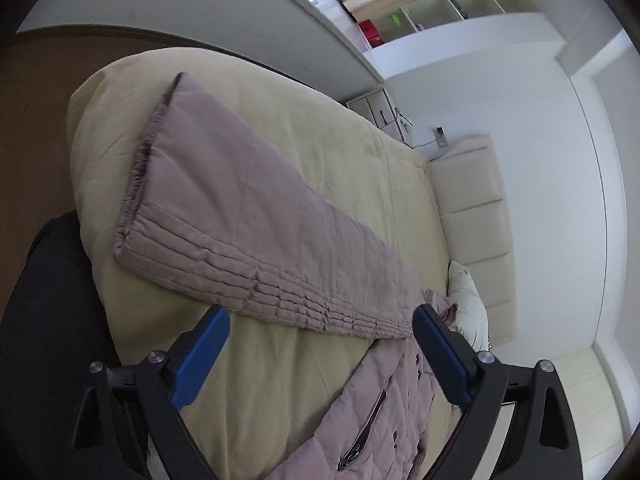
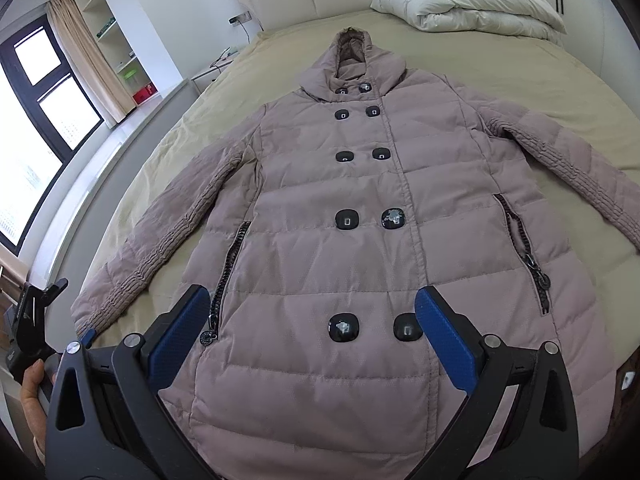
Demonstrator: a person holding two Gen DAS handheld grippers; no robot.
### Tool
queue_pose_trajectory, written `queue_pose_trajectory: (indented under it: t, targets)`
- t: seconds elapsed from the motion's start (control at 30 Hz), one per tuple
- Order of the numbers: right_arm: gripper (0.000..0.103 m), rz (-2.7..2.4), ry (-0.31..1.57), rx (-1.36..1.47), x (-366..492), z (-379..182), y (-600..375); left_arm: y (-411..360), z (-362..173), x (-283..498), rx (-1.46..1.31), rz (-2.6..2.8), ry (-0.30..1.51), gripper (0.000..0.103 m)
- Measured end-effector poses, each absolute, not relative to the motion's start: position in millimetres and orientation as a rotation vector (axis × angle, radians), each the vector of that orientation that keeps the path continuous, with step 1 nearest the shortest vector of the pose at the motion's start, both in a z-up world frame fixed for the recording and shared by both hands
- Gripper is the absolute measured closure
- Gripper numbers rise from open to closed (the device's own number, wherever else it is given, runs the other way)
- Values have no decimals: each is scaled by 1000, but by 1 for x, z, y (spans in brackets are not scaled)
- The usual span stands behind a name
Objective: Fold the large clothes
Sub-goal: 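Grasp a sleeve cuff with the left tool and fold it across the coat body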
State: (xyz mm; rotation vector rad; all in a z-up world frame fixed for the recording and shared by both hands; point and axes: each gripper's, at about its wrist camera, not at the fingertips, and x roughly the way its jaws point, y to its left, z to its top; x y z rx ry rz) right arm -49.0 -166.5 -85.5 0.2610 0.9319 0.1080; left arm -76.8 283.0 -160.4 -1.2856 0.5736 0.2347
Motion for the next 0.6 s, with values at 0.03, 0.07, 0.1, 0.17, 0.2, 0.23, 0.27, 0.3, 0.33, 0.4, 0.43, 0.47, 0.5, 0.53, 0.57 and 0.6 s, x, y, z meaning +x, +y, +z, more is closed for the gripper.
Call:
queue_pose_trajectory:
  t: [0.03, 0.07, 0.1, 0.17, 0.2, 0.23, 0.27, 0.3, 0.33, 0.4, 0.43, 0.47, 0.5, 0.53, 0.57, 0.6]
  targets:
    - [0, 107, 934, 261, -49, -85, -167, 286, -168, -75, -1319, 241, 584, 18]
    - [0, 105, 937, 260, -48, -85, -167, 288, -177, -76, -1370, 247, 596, 21]
    - [0, 105, 940, 262, -48, -86, -168, 288, -186, -77, -1419, 251, 603, 22]
    - [0, 103, 946, 271, -48, -86, -170, 282, -194, -80, -1455, 278, 607, 28]
    - [0, 99, 949, 272, -47, -86, -171, 283, -196, -82, -1460, 295, 594, 28]
    - [0, 97, 950, 273, -47, -87, -173, 284, -197, -83, -1464, 308, 577, 28]
    - [0, 96, 952, 275, -47, -88, -174, 287, -197, -83, -1467, 320, 560, 28]
    - [0, 94, 954, 276, -46, -88, -174, 289, -197, -82, -1472, 336, 542, 28]
    - [0, 93, 954, 278, -46, -89, -175, 291, -198, -81, -1478, 350, 526, 28]
    - [0, 95, 955, 278, -45, -89, -175, 296, -199, -77, -1487, 380, 509, 28]
    - [0, 94, 955, 279, -46, -89, -175, 298, -201, -76, -1497, 395, 504, 28]
    - [0, 96, 954, 280, -46, -89, -175, 300, -203, -74, -1512, 411, 500, 28]
    - [0, 99, 954, 282, -46, -89, -176, 302, -205, -73, -1521, 423, 494, 28]
    - [0, 100, 951, 280, -47, -91, -176, 305, -206, -73, -1515, 429, 491, 30]
    - [0, 100, 949, 278, -47, -90, -176, 308, -202, -68, -1494, 435, 496, 41]
    - [0, 99, 947, 278, -47, -91, -177, 307, -195, -58, -1464, 435, 506, 52]
